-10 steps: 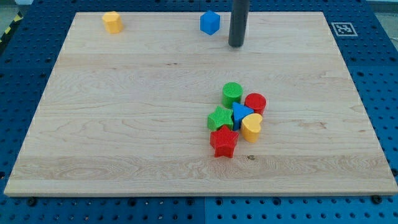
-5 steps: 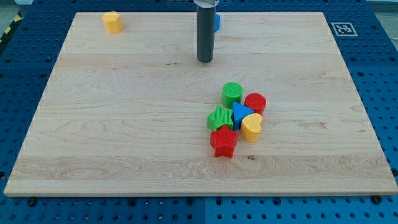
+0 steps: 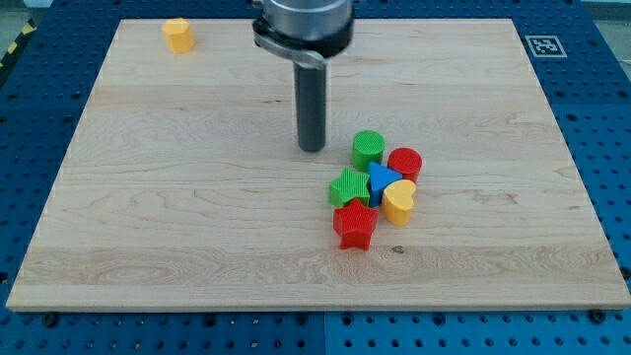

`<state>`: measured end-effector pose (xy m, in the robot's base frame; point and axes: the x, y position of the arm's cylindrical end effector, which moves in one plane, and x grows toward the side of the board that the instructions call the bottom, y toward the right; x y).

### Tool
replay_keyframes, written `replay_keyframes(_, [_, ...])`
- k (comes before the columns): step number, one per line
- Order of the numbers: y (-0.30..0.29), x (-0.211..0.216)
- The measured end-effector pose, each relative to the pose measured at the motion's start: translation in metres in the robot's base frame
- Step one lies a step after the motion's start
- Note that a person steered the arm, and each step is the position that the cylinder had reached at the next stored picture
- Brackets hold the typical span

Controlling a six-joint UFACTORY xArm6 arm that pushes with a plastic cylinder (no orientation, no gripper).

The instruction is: Move the green circle to the top right

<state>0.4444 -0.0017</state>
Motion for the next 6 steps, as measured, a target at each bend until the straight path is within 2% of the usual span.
replay_keyframes(3, [0.061,0.027])
replay_keyframes(4, [0.089,0.016])
replay_keyframes(6, [0.135,-0.033])
